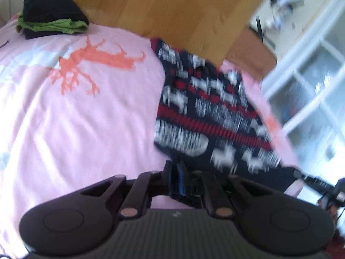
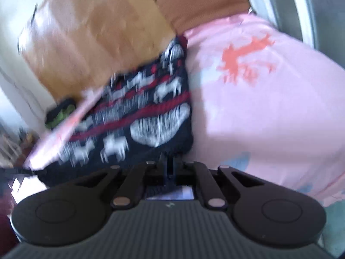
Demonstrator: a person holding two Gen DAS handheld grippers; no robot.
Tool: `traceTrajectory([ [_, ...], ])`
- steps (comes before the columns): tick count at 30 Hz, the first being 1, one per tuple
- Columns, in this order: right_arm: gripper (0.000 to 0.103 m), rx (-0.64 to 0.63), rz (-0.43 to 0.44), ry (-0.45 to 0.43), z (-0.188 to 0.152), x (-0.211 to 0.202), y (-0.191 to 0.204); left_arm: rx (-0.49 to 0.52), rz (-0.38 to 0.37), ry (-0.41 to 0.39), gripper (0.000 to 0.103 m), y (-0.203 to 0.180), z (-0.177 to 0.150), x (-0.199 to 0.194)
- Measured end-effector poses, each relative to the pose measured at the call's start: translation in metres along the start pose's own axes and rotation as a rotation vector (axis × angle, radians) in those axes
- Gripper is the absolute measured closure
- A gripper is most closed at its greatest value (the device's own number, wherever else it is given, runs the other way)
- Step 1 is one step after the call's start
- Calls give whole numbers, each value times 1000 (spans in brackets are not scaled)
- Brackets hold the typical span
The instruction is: Fold small clothes
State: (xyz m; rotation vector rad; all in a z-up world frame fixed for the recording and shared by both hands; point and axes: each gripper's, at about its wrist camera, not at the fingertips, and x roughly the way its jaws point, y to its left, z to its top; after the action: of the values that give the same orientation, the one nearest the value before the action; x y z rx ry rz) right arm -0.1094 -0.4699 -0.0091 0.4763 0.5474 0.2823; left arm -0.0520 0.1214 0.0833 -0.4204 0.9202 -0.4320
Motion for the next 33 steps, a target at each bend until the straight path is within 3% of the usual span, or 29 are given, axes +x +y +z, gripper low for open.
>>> traceTrajectory([
  [3, 96, -7, 20, -60, 34, 9, 3, -57, -29, -60, 97, 0, 39, 6],
  [7, 96, -31, 9, -102, 83, 62, 18, -68, 6, -127, 96, -13, 108, 44],
  [9, 95, 18, -18, -129, 108, 107, 22, -71, 89, -164, 90, -20, 140, 82],
  [11, 85, -7, -107, -154, 126, 148, 24, -78, 223, -136, 86, -19, 158, 118],
  [12, 80, -10, -184, -123, 131, 165, 22, -104, 268, -91, 87, -14, 160, 130],
  [13, 78, 14, -218, -83, 133, 172, 17, -104, 241, -73, 83, -9, 155, 132],
  [14, 78, 37, -172, -69, 128, 169, 11, -81, 196, -68, 81, -5, 145, 131],
  [15, 77, 43, -118, -77, 121, 161, 7, -69, 191, -63, 71, -1, 137, 129],
  [17, 58, 47, -86, -75, 101, 142, -2, -76, 188, -55, 57, 7, 118, 120],
  [18, 55, 56, -82, -59, 90, 134, -8, -83, 154, -42, 52, 11, 110, 117],
  [20, 55, 89, -63, -25, 73, 122, -20, -80, 114, -7, 51, 12, 99, 117],
  [23, 54, 166, -44, 2, 52, 111, -33, -55, 120, 25, 49, 7, 90, 125],
  [26, 53, 243, 9, 36, 43, 111, -33, -51, 101, 66, 56, -1, 87, 140],
  [28, 53, 238, 24, 56, 42, 115, -25, -13, 120, 80, 87, -7, 78, 146],
  [29, 55, 229, 30, 59, 39, 117, -18, 18, 148, 69, 87, -11, 74, 146],
  [30, 60, 217, 35, 67, 37, 123, -10, 28, 153, 64, 89, -12, 72, 145],
  [31, 85, 187, 7, 81, 36, 129, -5, 21, 153, 66, 90, -11, 72, 144],
  [33, 85, 138, -30, 69, 38, 128, 1, 8, 155, 71, 90, -6, 69, 137],
])
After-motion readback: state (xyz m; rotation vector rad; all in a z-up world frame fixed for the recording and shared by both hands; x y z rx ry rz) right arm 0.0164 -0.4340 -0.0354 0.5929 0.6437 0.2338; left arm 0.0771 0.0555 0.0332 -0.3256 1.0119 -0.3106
